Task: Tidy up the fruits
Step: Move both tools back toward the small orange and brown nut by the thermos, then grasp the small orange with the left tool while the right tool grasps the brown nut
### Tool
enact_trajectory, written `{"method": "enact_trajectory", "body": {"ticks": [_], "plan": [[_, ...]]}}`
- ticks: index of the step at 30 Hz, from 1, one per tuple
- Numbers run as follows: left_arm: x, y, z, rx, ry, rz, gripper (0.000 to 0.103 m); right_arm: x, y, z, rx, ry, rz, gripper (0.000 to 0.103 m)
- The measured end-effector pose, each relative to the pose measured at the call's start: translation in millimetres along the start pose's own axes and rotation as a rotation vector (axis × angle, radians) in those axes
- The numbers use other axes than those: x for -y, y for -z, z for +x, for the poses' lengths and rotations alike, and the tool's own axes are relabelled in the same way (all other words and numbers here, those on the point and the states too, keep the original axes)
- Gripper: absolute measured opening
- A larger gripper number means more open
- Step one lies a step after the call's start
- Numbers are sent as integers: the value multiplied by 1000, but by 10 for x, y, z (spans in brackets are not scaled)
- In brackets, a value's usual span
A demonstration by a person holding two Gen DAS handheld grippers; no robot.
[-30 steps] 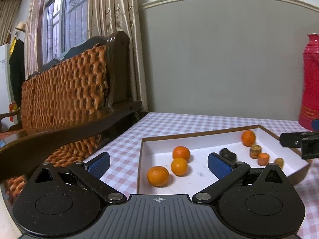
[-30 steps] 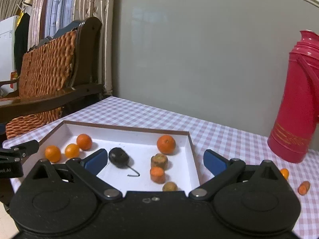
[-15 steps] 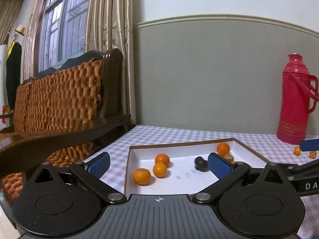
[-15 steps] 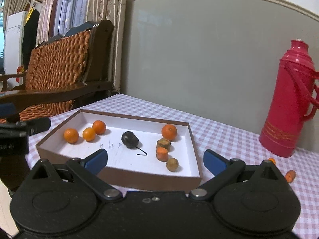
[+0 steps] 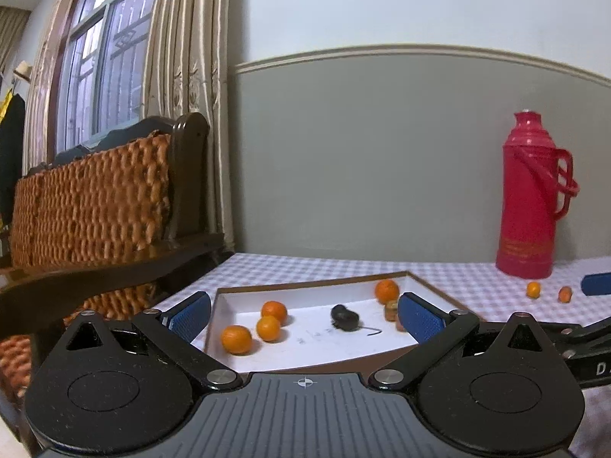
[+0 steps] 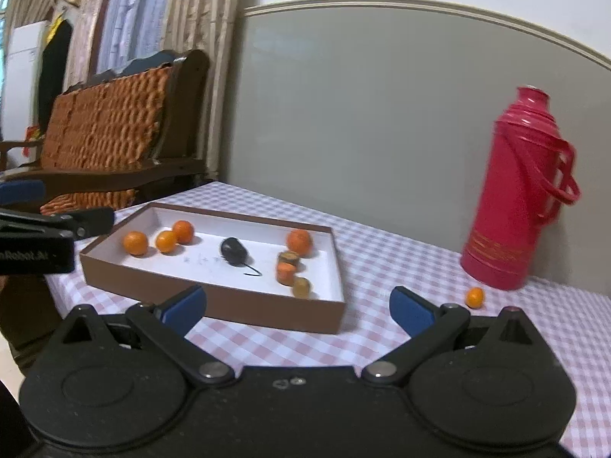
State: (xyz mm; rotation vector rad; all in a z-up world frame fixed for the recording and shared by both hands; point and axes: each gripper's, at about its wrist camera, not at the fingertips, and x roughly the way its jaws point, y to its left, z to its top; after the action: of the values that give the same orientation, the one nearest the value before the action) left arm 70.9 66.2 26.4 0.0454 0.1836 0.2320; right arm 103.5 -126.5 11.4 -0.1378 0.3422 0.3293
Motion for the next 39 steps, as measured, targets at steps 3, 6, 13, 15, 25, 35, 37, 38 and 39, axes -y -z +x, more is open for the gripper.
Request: {"method": "enact_trajectory", "body": {"ticks": [3,6,13,15,25,35,37,38,39], "plan": [[87,18,-26,10,4,8,103,106,26,-56,6,32,27,97],[190,30,-49,14,19,17,103,218,61,-109,8,64,39,97],[435,45,-52,-27,147,31,103,482,160,-257,10,132,60,97],[503,48,-74,-19,144,35,103,572,184,-298,11,152,78,97],[810,48,-75,-28,183,46,103,826,334,-499,6,223,48,97],[1191,31,-111,-30,260,77,103,1174,476,-738,17,272,99,97],[1263,34,-91,-36,270,70,103,1217,508,-771,16,276,97,97],[1303,39,-79,-41,276,74,103,1235,521,-782,14,280,92,97],[1361,48,-70,-42,279,82,103,1255,537,-791,10,283,88,97]]}}
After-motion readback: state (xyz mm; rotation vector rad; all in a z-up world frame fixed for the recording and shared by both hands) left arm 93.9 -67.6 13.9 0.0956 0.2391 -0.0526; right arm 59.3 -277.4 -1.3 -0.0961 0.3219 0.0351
